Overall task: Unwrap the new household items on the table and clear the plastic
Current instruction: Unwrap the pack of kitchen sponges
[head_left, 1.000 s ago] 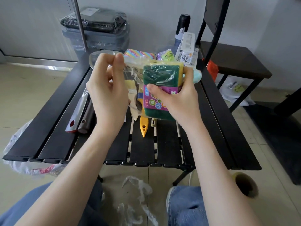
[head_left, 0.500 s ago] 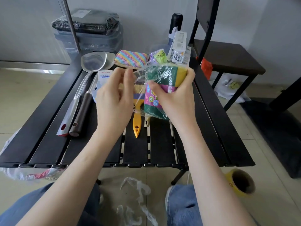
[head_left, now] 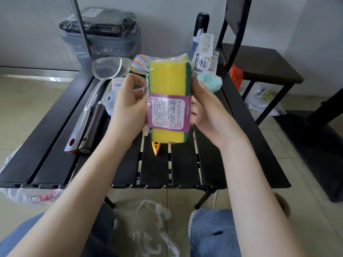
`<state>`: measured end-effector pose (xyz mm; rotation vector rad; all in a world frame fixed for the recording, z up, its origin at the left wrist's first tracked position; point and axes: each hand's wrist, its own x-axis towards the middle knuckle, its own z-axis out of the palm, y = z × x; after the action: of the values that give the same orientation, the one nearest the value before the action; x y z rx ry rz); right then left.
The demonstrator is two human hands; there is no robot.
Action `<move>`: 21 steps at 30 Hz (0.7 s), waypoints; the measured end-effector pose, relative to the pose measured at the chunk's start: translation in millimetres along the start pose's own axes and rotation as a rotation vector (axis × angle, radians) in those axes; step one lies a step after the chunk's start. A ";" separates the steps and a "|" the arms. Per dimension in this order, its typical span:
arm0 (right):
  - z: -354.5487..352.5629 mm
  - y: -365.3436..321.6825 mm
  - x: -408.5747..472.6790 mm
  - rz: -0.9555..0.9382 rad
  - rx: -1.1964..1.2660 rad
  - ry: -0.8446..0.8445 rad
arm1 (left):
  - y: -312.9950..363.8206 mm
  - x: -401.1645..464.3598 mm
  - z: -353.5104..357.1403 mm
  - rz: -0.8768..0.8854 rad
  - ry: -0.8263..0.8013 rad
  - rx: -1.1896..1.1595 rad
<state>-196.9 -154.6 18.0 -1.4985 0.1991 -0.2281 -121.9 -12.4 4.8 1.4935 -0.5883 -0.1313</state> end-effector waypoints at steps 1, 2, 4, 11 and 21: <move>4.0 0.5 1.4 0.033 0.079 -0.034 | -1.1 -1.8 2.4 -0.018 0.015 0.010; 6.0 0.6 2.1 0.065 0.143 -0.048 | -2.7 -2.4 4.1 -0.040 0.046 0.025; 5.5 0.3 -0.9 0.075 0.195 -0.069 | -5.5 -1.8 4.5 -0.062 0.110 0.092; 6.7 4.9 0.6 -0.008 -0.021 -0.104 | -5.9 0.5 2.3 0.008 0.192 0.426; -6.2 1.4 -5.1 0.046 0.065 -0.163 | -4.7 16.7 -14.0 -0.049 0.380 0.235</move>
<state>-203.4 -159.1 16.2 -1.4392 0.0943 -0.0742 -100.2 -7.6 5.5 1.7069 -0.2658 0.1877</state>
